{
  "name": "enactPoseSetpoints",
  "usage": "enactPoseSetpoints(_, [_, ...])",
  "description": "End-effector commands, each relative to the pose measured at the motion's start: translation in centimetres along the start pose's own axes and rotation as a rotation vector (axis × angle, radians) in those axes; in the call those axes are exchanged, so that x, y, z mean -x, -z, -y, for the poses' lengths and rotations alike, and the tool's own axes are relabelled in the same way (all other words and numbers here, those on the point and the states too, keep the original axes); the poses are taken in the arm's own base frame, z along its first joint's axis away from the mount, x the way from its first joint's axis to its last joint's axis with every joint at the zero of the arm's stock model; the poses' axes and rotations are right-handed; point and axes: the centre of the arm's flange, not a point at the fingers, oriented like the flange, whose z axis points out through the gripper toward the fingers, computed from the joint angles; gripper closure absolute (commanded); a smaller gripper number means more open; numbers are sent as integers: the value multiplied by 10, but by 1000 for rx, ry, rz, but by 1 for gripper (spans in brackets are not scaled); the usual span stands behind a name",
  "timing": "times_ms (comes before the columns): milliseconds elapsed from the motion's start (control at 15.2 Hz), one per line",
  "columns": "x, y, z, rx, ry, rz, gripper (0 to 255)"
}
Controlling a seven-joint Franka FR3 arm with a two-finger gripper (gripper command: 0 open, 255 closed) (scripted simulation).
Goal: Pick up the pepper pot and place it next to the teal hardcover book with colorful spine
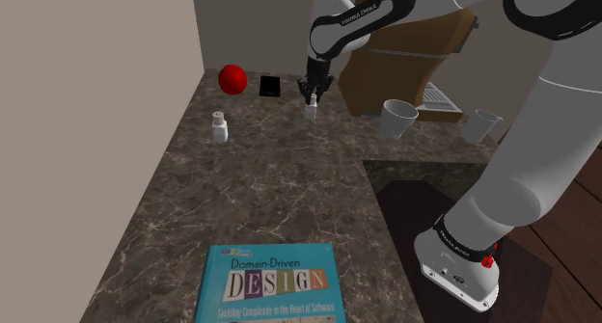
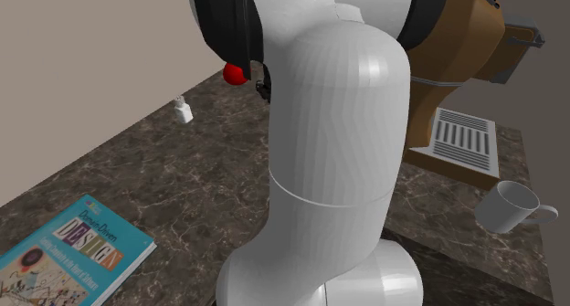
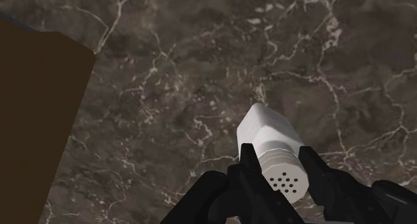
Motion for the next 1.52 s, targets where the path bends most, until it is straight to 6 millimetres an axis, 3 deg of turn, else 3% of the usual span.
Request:
enactPoseSetpoints(0, [0, 5, -1, 0, 0, 1, 255])
enactPoseSetpoints(1452, [-7, 121, -6, 0, 0, 1, 255])
